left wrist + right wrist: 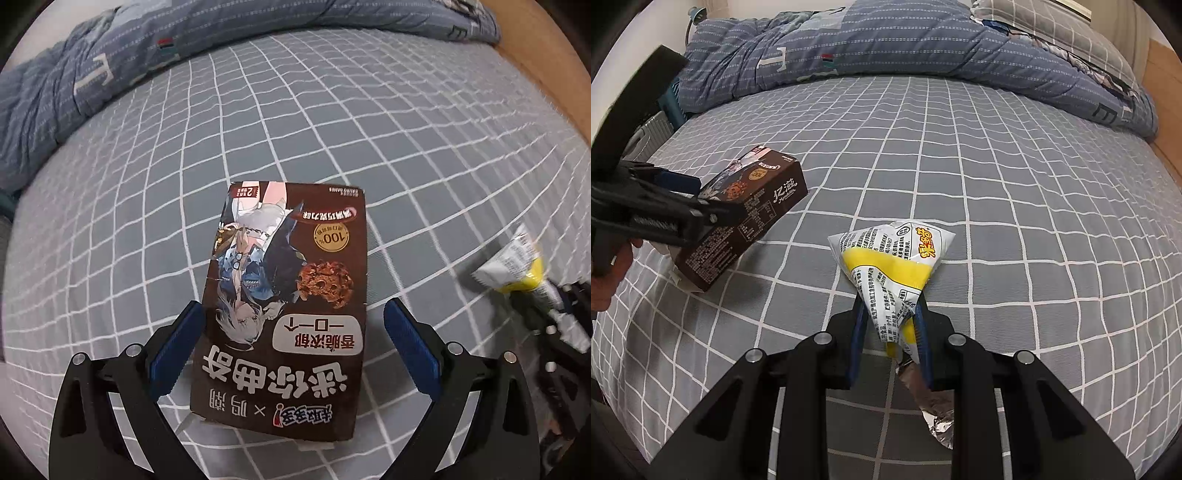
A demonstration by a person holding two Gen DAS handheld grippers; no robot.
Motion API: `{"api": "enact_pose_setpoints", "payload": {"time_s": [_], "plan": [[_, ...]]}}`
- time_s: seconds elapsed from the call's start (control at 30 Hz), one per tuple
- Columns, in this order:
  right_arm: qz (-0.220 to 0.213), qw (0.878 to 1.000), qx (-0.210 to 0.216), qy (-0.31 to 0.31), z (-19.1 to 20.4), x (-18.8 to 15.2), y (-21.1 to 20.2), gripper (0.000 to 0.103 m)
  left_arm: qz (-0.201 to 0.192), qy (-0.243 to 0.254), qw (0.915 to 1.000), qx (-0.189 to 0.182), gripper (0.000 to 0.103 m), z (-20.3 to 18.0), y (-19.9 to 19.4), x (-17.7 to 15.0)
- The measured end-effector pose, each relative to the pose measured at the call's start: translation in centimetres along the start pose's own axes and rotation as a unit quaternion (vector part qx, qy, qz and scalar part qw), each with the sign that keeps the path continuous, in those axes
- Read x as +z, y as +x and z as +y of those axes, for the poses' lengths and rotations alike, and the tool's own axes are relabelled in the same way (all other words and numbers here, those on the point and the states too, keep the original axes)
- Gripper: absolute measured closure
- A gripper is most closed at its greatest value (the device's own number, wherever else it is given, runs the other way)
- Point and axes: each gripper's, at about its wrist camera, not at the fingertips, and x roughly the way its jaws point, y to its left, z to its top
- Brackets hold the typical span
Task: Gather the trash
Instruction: 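Carry the cookie box and snack packet off the bed over the bin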
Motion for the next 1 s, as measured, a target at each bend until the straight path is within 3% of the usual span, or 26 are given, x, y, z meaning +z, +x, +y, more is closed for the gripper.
{"api": "enact_pose_setpoints", "payload": {"time_s": [0.23, 0.37, 0.57, 0.73, 1.0], "plan": [[-0.001, 1.000, 0.001, -0.002, 0.0, 0.1, -0.1, 0.079, -0.003, 0.005, 0.9994, 0.033, 0.008, -0.7, 1.1, 0.0], [0.000, 1.000, 0.002, -0.004, 0.1, 0.1, -0.2, 0.079, -0.009, -0.029, 0.9985, 0.044, 0.008, 0.2, 1.6, -0.1], [0.001, 1.000, 0.002, -0.007, 0.4, 0.1, -0.2, 0.079, -0.009, -0.039, 0.9988, 0.027, 0.011, 0.2, 1.7, -0.9], [-0.006, 1.000, -0.001, -0.008, 0.4, 0.1, -0.5, 0.079, -0.039, -0.063, 0.9969, 0.025, 0.011, -0.2, -1.0, -2.0], [-0.018, 1.000, -0.010, -0.003, 0.6, -1.3, -2.7, 0.079, -0.097, -0.114, 0.9876, 0.045, 0.011, -2.6, -7.0, -7.6]]}}
